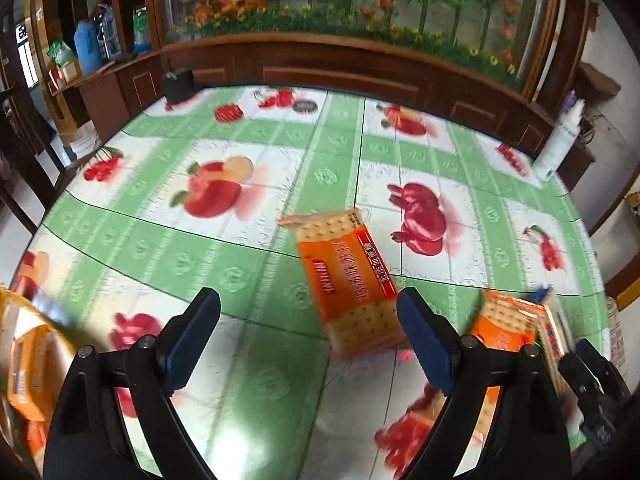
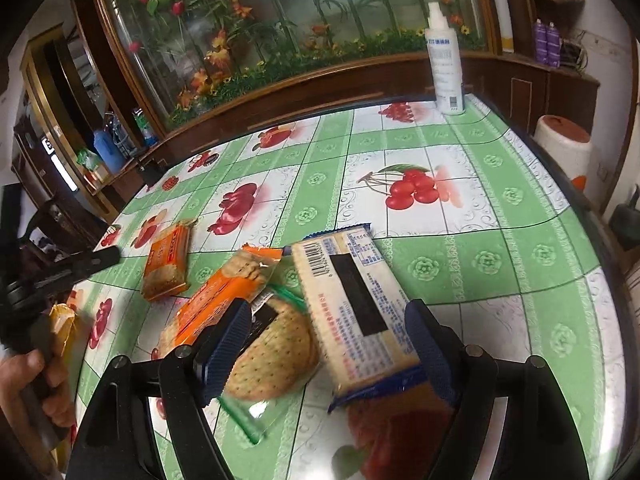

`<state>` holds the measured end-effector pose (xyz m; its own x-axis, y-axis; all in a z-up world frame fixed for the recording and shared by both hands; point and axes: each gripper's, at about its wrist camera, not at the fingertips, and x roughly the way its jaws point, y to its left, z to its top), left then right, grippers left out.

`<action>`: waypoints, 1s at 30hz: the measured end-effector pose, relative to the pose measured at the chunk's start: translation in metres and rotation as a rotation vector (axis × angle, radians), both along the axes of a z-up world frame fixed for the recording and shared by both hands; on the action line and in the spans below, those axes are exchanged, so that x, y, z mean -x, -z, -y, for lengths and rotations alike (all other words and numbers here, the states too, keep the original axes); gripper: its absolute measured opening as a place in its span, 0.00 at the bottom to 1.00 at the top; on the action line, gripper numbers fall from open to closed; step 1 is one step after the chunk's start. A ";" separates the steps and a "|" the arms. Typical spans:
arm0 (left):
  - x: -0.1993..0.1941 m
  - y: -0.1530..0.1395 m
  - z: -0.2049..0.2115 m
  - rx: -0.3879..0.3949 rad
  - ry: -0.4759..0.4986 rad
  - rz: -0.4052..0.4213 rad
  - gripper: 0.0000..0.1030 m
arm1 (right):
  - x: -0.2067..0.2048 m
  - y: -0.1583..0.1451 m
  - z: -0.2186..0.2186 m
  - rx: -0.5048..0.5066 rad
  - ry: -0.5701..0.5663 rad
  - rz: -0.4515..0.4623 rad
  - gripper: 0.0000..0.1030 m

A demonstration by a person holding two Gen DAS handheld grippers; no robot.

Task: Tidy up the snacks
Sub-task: 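Grasp orange chicken-soup cracker pack with left gripper while right grasps white barcode cracker pack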

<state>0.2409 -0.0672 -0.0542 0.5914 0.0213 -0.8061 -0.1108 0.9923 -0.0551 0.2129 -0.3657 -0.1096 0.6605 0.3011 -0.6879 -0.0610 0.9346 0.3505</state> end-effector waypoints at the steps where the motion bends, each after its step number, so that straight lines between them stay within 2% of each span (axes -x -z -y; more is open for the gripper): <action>1: -0.003 0.003 0.003 -0.007 -0.003 -0.007 0.88 | -0.002 0.003 0.001 0.004 0.001 -0.003 0.84; 4: -0.013 0.011 0.009 -0.029 -0.034 -0.021 0.88 | -0.010 0.009 0.004 -0.005 -0.001 -0.010 0.86; 11: -0.036 0.032 0.016 -0.004 -0.062 -0.099 0.88 | -0.022 0.015 0.005 -0.014 -0.020 -0.032 0.86; 12: -0.039 0.038 0.019 -0.011 -0.056 -0.120 0.93 | -0.023 0.015 0.003 -0.008 -0.027 -0.035 0.86; 16: -0.033 0.041 0.022 -0.029 -0.022 -0.073 0.95 | -0.025 0.021 -0.005 0.077 -0.042 -0.060 0.86; 17: -0.033 0.041 0.022 -0.027 -0.011 -0.070 0.93 | -0.024 0.021 -0.005 0.083 -0.035 -0.055 0.84; 19: -0.027 0.038 0.022 -0.030 0.028 -0.047 0.80 | -0.023 0.021 -0.004 0.093 -0.022 -0.055 0.67; 20: -0.024 0.036 0.022 -0.034 0.043 -0.036 0.62 | -0.022 0.021 -0.003 0.083 -0.020 -0.054 0.66; 21: -0.019 0.033 0.021 -0.033 0.053 -0.031 0.55 | -0.022 0.021 -0.001 0.077 -0.019 -0.057 0.65; 25: -0.002 0.033 0.013 -0.016 0.105 -0.021 0.54 | -0.020 0.019 0.000 0.072 -0.013 -0.059 0.60; 30: 0.036 0.032 -0.004 -0.001 0.119 -0.009 0.54 | -0.011 0.008 -0.001 0.031 -0.021 -0.029 0.56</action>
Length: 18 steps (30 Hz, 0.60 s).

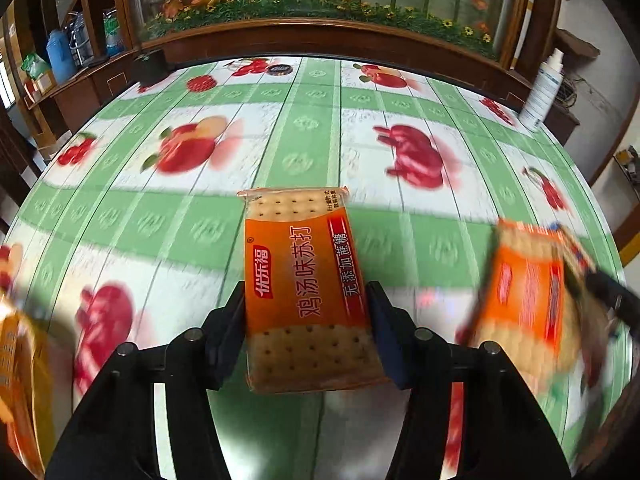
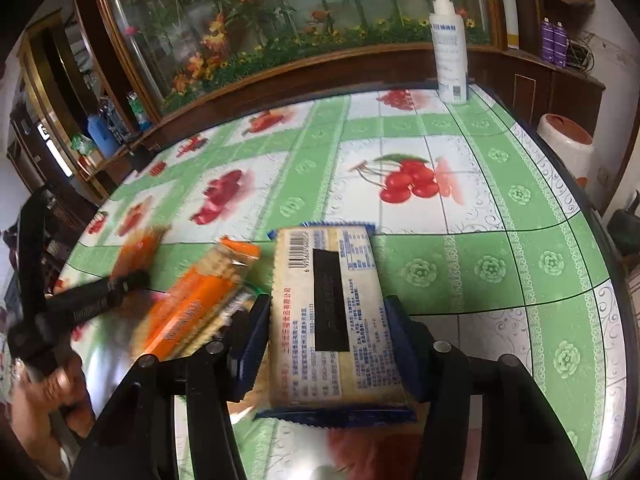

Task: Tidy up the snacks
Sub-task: 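Grasp orange chicken-soup cracker pack with left gripper while right grasps white barcode cracker pack, then lift both held cracker packs and carry them toward the yellow-rimmed tray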

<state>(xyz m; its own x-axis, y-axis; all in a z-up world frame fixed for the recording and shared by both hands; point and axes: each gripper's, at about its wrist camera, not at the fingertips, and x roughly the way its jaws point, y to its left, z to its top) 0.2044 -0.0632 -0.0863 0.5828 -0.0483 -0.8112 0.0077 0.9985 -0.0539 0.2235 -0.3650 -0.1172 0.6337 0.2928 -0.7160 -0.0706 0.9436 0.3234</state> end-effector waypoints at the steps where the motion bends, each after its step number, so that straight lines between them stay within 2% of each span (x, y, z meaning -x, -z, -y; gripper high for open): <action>1: 0.007 0.000 -0.004 0.005 0.001 0.002 0.54 | 0.003 -0.005 0.000 -0.015 -0.004 0.011 0.55; 8: 0.059 -0.006 -0.025 0.008 -0.011 0.031 0.53 | 0.021 -0.021 -0.014 -0.141 -0.060 0.042 0.55; 18: 0.112 -0.038 -0.039 -0.033 -0.012 0.142 0.53 | 0.058 -0.037 -0.078 -0.160 -0.187 0.088 0.55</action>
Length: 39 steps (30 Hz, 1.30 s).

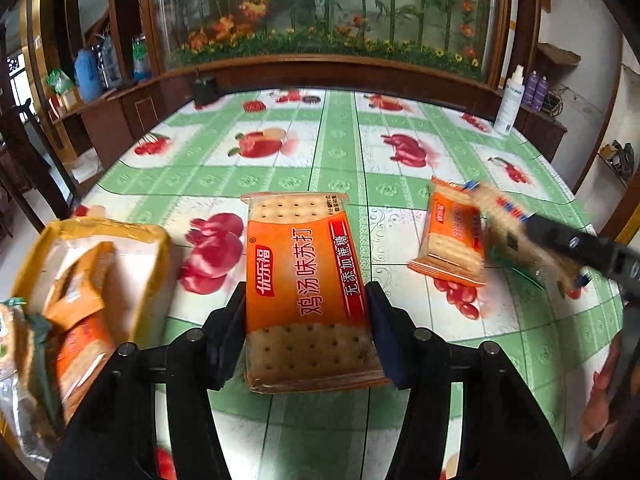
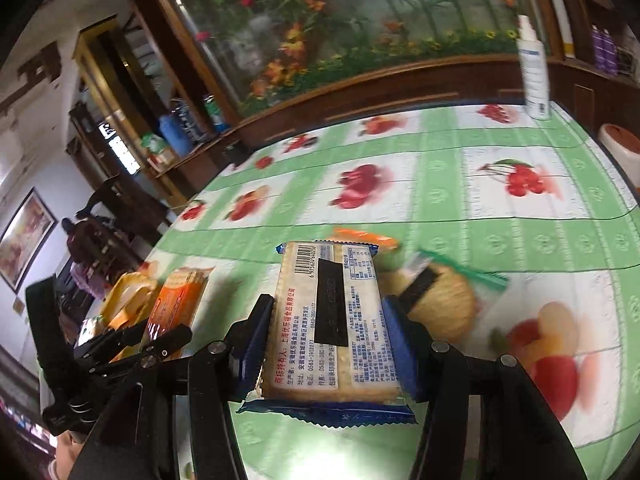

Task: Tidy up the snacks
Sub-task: 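Lift both held cracker packs and carry them toward the yellow-rimmed tray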

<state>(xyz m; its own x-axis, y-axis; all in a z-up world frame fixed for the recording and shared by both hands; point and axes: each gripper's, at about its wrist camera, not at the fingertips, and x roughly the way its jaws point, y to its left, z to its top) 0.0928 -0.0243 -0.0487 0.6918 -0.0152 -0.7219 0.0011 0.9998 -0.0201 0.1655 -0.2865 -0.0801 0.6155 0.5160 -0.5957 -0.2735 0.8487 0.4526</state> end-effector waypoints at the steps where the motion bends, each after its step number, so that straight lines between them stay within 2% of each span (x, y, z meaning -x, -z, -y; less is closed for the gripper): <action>1: 0.004 -0.003 -0.001 -0.004 -0.001 0.011 0.53 | 0.004 0.000 -0.004 -0.005 -0.009 0.003 0.54; 6: 0.024 -0.013 -0.008 -0.036 -0.020 0.055 0.53 | 0.020 -0.002 -0.026 -0.037 -0.055 0.015 0.54; 13: 0.041 -0.019 -0.025 -0.041 -0.060 0.088 0.53 | 0.032 -0.002 -0.045 -0.070 -0.093 0.028 0.54; 33: 0.071 -0.036 -0.077 -0.021 -0.190 0.139 0.53 | 0.040 -0.003 -0.050 -0.116 -0.117 0.052 0.54; 39: 0.077 -0.037 -0.099 -0.015 -0.232 0.144 0.53 | 0.045 -0.008 -0.070 -0.120 -0.160 0.061 0.54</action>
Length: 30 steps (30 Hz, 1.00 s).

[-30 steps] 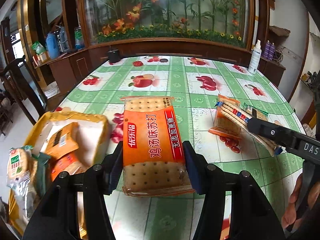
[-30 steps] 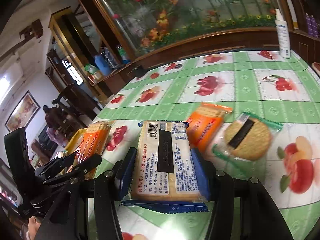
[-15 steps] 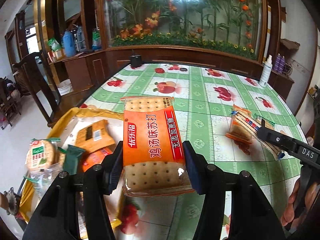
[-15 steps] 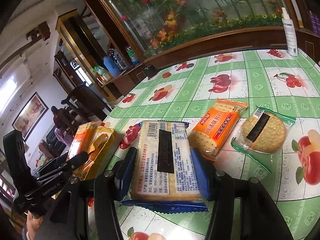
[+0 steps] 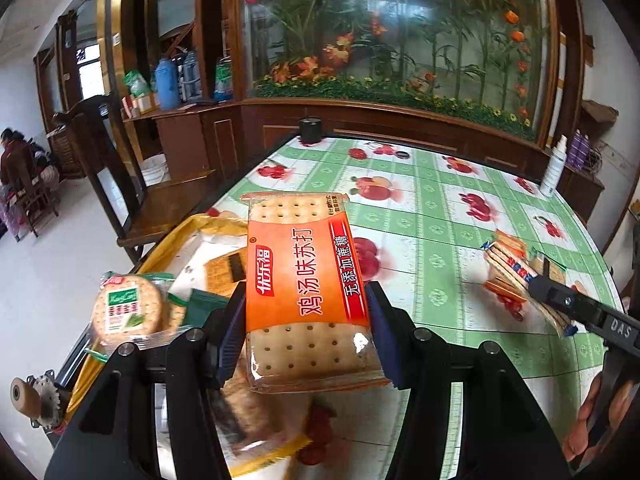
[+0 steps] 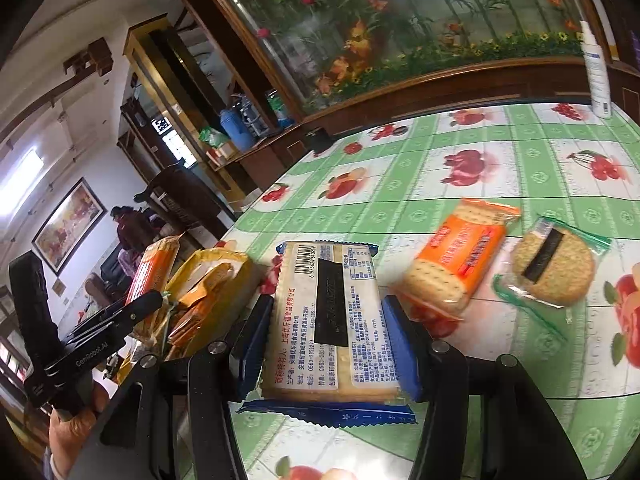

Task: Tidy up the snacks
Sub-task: 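Lift both held cracker packs and carry them toward the yellow-rimmed tray, then lower both packs into the tray and open both grippers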

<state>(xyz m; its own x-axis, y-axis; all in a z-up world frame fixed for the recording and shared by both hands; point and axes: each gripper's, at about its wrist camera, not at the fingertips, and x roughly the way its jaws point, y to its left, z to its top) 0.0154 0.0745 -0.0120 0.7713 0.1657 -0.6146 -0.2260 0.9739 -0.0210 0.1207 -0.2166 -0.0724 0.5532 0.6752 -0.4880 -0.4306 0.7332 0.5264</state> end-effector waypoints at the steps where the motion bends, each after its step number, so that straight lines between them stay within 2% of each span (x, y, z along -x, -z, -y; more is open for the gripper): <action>1: 0.000 0.000 -0.005 0.001 -0.011 -0.001 0.53 | 0.001 -0.001 -0.004 -0.002 -0.008 0.002 0.54; 7: 0.007 0.001 -0.043 0.019 -0.076 -0.004 0.54 | 0.003 -0.008 -0.047 -0.013 -0.073 0.016 0.54; 14: 0.015 0.010 -0.091 0.058 -0.167 -0.019 0.54 | 0.000 -0.021 -0.126 -0.013 -0.186 0.032 0.54; 21: 0.014 0.019 -0.103 0.076 -0.180 -0.032 0.54 | -0.012 -0.020 -0.194 -0.022 -0.231 0.008 0.54; 26: 0.014 0.023 -0.109 0.079 -0.184 -0.038 0.53 | -0.021 -0.016 -0.216 -0.031 -0.225 -0.012 0.54; 30: 0.014 0.021 -0.111 0.067 -0.189 -0.035 0.52 | -0.026 -0.012 -0.217 -0.050 -0.213 -0.028 0.54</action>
<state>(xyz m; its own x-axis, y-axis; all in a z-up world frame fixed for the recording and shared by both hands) 0.0010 0.1851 -0.0330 0.7086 0.2633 -0.6546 -0.4062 0.9109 -0.0733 0.1470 0.0003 -0.0605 0.3824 0.7989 -0.4644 -0.5574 0.6002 0.5736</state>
